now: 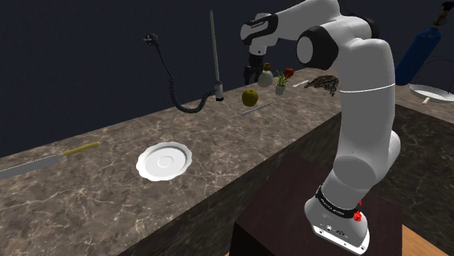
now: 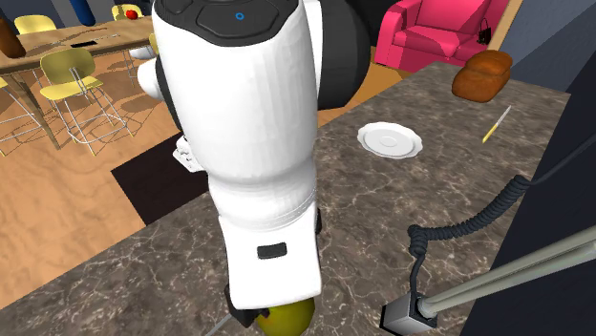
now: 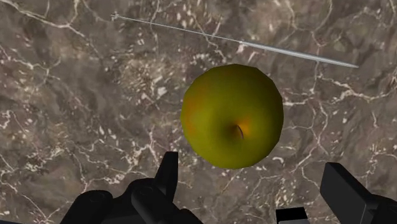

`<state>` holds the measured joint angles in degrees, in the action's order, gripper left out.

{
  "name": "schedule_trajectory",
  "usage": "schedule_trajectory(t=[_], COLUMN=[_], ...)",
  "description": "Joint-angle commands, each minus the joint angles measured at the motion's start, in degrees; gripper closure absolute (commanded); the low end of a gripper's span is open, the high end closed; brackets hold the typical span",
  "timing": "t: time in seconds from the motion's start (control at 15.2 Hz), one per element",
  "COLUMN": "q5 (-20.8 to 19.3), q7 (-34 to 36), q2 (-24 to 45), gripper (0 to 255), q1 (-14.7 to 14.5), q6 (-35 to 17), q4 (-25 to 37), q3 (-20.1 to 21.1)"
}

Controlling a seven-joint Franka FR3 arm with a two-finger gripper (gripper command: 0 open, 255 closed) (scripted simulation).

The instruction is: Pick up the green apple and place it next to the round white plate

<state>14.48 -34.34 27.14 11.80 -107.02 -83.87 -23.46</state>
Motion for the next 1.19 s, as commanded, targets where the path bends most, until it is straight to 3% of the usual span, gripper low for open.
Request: schedule_trajectory(t=[0.0, 0.73, 0.79, 1.12], q5=[0.3, 0.6, 0.6, 0.6], q7=[-0.2, -0.4, -0.4, -0.4], q2=[0.6, 1.2, 1.2, 1.1], gripper=[0, 0, 255, 255], q1=[0.0, -0.2, -0.2, -0.2], q6=[-1.3, -3.7, -3.7, -3.7], q4=[-0.8, -2.7, -2.7, -2.7], q3=[0.2, 0.4, 0.4, 0.4])
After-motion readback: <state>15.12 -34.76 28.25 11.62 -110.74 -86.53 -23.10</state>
